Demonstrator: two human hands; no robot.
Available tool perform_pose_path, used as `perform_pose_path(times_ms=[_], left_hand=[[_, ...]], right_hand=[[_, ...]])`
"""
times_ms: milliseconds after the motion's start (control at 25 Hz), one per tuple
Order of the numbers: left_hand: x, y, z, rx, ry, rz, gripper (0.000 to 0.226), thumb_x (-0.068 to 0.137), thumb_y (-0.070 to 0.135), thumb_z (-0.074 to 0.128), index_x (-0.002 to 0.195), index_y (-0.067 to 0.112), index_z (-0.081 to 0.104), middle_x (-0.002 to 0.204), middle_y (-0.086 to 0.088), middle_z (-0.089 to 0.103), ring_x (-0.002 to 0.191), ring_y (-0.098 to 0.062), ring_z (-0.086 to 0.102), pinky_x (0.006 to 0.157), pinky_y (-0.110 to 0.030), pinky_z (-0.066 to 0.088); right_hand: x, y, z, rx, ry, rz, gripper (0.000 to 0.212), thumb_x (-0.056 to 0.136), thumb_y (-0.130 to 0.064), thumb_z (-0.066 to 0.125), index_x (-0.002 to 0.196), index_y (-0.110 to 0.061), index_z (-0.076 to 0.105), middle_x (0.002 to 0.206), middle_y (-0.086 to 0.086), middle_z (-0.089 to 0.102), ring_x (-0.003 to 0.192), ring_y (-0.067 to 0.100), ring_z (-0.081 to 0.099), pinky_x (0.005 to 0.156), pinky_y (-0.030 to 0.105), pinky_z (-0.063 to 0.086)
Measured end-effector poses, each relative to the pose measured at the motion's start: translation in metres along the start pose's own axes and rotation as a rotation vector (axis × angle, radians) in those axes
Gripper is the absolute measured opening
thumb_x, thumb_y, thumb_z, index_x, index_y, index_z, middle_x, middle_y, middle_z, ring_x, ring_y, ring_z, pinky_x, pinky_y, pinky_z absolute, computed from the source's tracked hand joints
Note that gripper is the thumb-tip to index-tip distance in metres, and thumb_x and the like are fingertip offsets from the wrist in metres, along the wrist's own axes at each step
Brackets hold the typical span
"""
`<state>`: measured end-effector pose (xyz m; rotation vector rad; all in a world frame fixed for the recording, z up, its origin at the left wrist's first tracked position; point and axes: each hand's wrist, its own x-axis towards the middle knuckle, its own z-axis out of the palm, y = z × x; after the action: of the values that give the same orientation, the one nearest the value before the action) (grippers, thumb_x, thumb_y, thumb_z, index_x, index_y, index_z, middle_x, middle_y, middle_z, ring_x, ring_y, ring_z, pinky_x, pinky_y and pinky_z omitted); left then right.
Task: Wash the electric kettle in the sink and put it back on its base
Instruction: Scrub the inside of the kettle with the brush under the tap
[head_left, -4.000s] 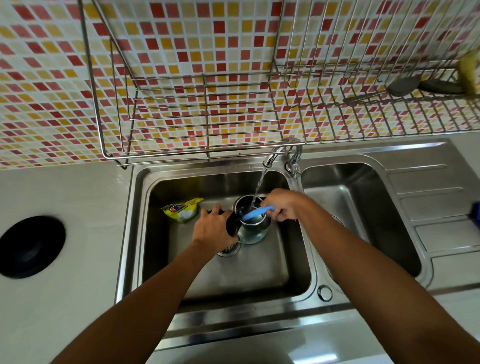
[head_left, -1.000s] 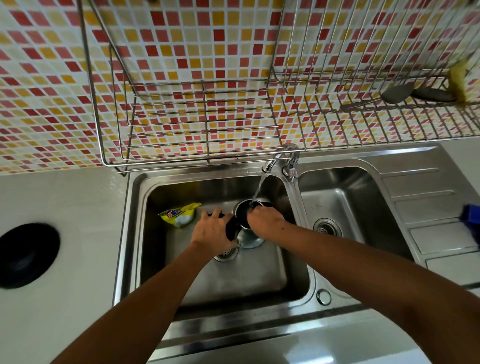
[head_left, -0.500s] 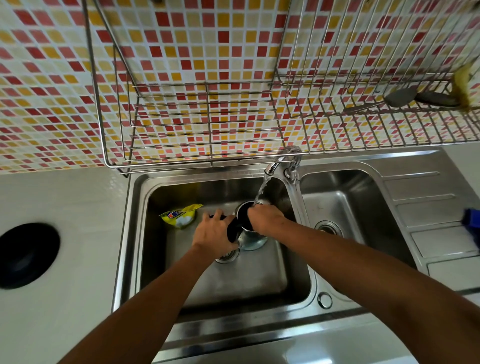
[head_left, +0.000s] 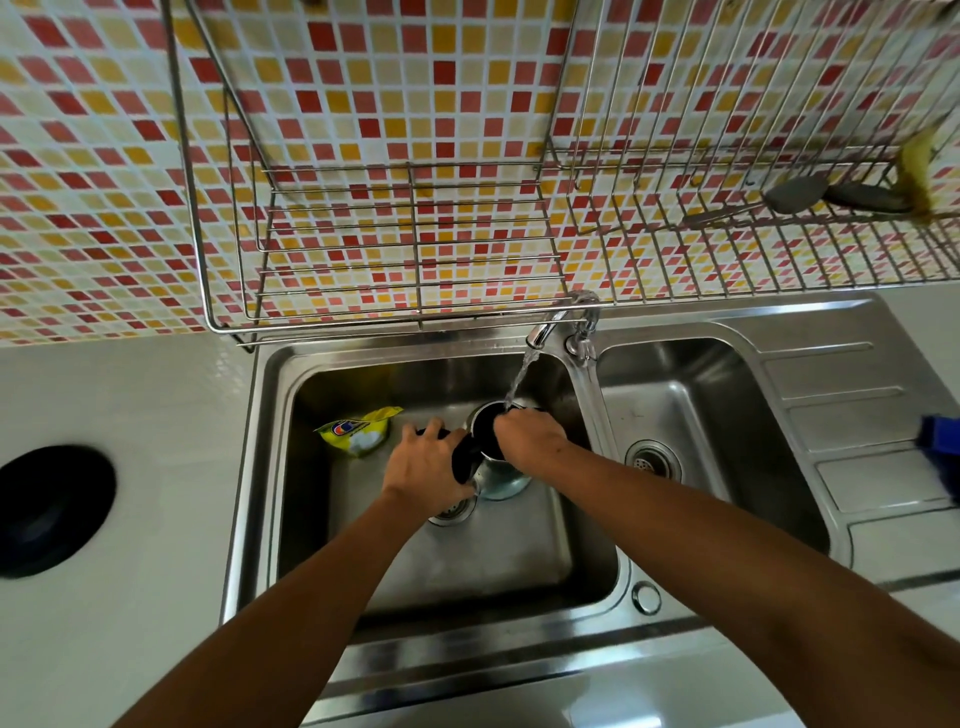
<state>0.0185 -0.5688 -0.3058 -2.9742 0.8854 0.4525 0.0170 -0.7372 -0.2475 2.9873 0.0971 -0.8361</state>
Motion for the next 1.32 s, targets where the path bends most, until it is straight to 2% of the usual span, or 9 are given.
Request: perform_pose_path(times_ms=[280,360,560,680,760,880,1000,1120,1320], left_hand=[[0.003,-0.002,0.007,-0.083,-0.068,-0.053,0.084,0.059,0.073,0.031,0.131,0.033,0.048,0.124,0.004,0.060,0.111,-0.029,0.052,0.087,-0.043,0.044],[0.004,-0.003,0.009,-0.085,-0.063,-0.057,0.084,0.059,0.074,0.032,0.132,0.034,0.047,0.125,0.004,0.059,0.112,-0.029,0.051,0.087,-0.044,0.044],[-0.001,0.000,-0.001,-0.034,-0.021,-0.021,0.093,0.057,0.073,0.022,0.137,0.031,0.047,0.131,0.002,0.058,0.116,-0.028,0.050,0.094,-0.044,0.039],[-0.004,0.001,-0.008,-0.026,-0.015,-0.003,0.093,0.060,0.073,0.023,0.139,0.031,0.046,0.133,0.001,0.057,0.120,-0.026,0.049,0.099,-0.044,0.037],[-0.006,0.000,-0.010,-0.030,-0.022,-0.006,0.092,0.062,0.076,0.026,0.141,0.033,0.043,0.136,0.001,0.055,0.123,-0.026,0.047,0.102,-0.044,0.038],[-0.007,0.002,-0.010,-0.030,-0.025,-0.008,0.081,0.073,0.071,0.048,0.143,0.030,0.043,0.136,-0.002,0.054,0.128,-0.026,0.046,0.108,-0.044,0.035],[-0.007,0.002,-0.010,-0.060,-0.028,-0.046,0.090,0.062,0.077,0.035,0.141,0.034,0.042,0.135,-0.002,0.054,0.124,-0.029,0.049,0.106,-0.044,0.037],[-0.006,0.001,-0.008,-0.074,-0.050,-0.048,0.090,0.060,0.074,0.027,0.139,0.036,0.043,0.133,0.001,0.055,0.120,-0.029,0.050,0.103,-0.044,0.039],[-0.010,0.004,-0.019,0.002,-0.028,0.022,0.071,0.079,0.061,0.050,0.142,0.028,0.044,0.135,0.002,0.057,0.125,-0.024,0.046,0.101,-0.044,0.037]], right_hand=[[0.005,0.008,0.011,0.304,-0.222,0.050,0.027,0.093,-0.014,0.050,0.114,-0.002,0.061,0.113,0.019,0.066,0.096,0.032,0.064,0.072,0.035,0.047],[-0.002,0.007,0.021,0.372,-0.146,0.069,0.027,0.094,-0.019,0.048,0.110,-0.003,0.063,0.112,0.017,0.067,0.095,0.031,0.064,0.074,0.035,0.050],[-0.026,0.012,0.040,0.452,0.200,0.143,0.041,0.099,-0.047,0.035,0.121,-0.017,0.052,0.104,0.013,0.068,0.095,0.034,0.066,0.081,0.044,0.055],[-0.015,0.039,0.022,0.568,0.326,0.253,0.050,0.099,-0.053,0.028,0.103,-0.014,0.059,0.087,0.011,0.068,0.079,0.029,0.066,0.077,0.043,0.057],[-0.003,0.067,0.008,0.593,0.393,0.365,0.057,0.100,-0.051,0.029,0.093,-0.007,0.065,0.089,0.017,0.069,0.084,0.034,0.067,0.079,0.042,0.056],[0.006,0.094,-0.008,0.644,0.429,0.513,0.060,0.099,-0.051,0.035,0.103,0.000,0.067,0.107,0.024,0.067,0.103,0.042,0.063,0.087,0.045,0.050],[0.009,0.105,-0.017,0.710,0.455,0.570,0.060,0.100,-0.048,0.036,0.109,0.004,0.064,0.115,0.027,0.064,0.112,0.044,0.058,0.094,0.047,0.047],[0.013,0.110,-0.014,0.847,0.515,0.625,0.061,0.100,-0.047,0.035,0.103,0.005,0.067,0.109,0.028,0.067,0.109,0.044,0.061,0.094,0.048,0.049],[0.027,0.108,0.005,1.046,0.488,0.728,0.080,0.089,-0.070,0.032,0.098,-0.001,0.070,0.098,0.022,0.072,0.097,0.038,0.068,0.088,0.046,0.055]])
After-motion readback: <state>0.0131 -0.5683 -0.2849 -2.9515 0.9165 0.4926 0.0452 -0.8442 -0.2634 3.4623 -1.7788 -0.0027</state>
